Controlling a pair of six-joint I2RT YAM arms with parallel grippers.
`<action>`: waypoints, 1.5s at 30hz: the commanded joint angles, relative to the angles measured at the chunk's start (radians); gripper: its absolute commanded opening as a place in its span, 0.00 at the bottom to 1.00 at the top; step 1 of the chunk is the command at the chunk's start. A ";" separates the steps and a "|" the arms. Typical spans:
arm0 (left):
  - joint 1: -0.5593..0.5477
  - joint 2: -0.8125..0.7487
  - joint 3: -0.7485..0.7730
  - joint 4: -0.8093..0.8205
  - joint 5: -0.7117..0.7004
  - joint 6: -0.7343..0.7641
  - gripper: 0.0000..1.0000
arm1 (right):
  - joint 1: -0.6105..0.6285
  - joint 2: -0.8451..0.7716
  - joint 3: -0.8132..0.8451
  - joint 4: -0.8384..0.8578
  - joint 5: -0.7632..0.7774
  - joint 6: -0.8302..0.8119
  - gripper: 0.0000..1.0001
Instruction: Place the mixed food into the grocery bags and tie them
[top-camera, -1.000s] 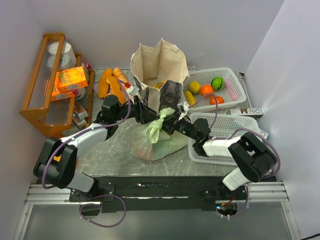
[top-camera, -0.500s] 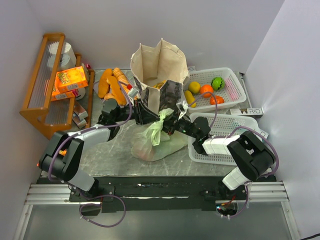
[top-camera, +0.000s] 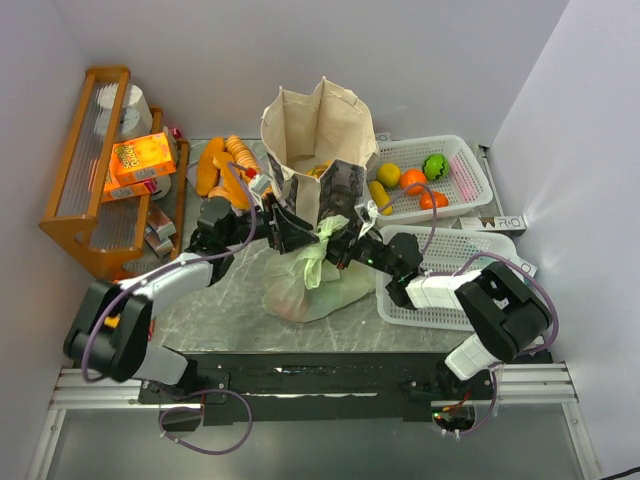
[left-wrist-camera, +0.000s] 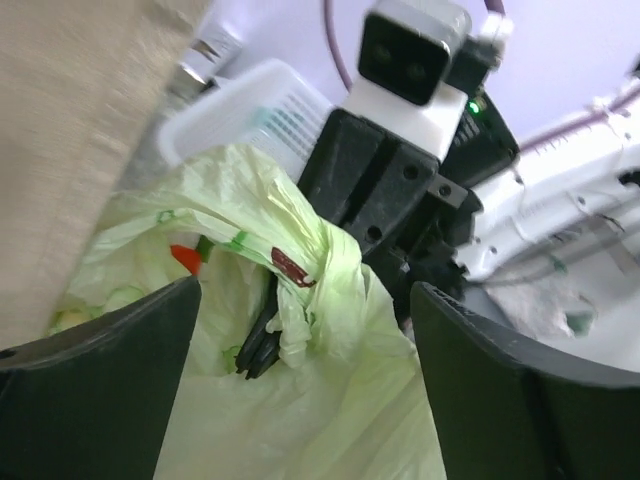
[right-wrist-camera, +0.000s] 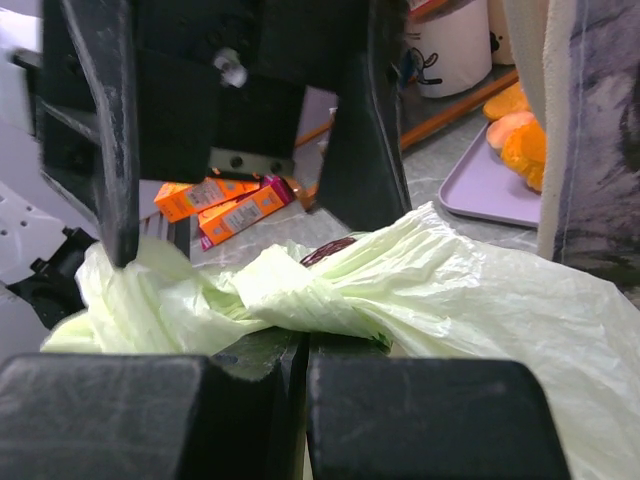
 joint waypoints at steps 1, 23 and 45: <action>-0.001 -0.145 0.070 -0.258 -0.210 0.187 0.94 | -0.008 -0.055 0.014 0.082 0.033 -0.041 0.00; 0.075 -0.010 0.156 -0.354 -0.175 0.051 0.72 | 0.004 0.034 0.249 -0.211 0.261 -0.160 0.00; -0.026 -0.300 -0.155 -0.492 -0.487 0.057 0.70 | 0.129 0.170 0.238 0.037 0.394 -0.224 0.00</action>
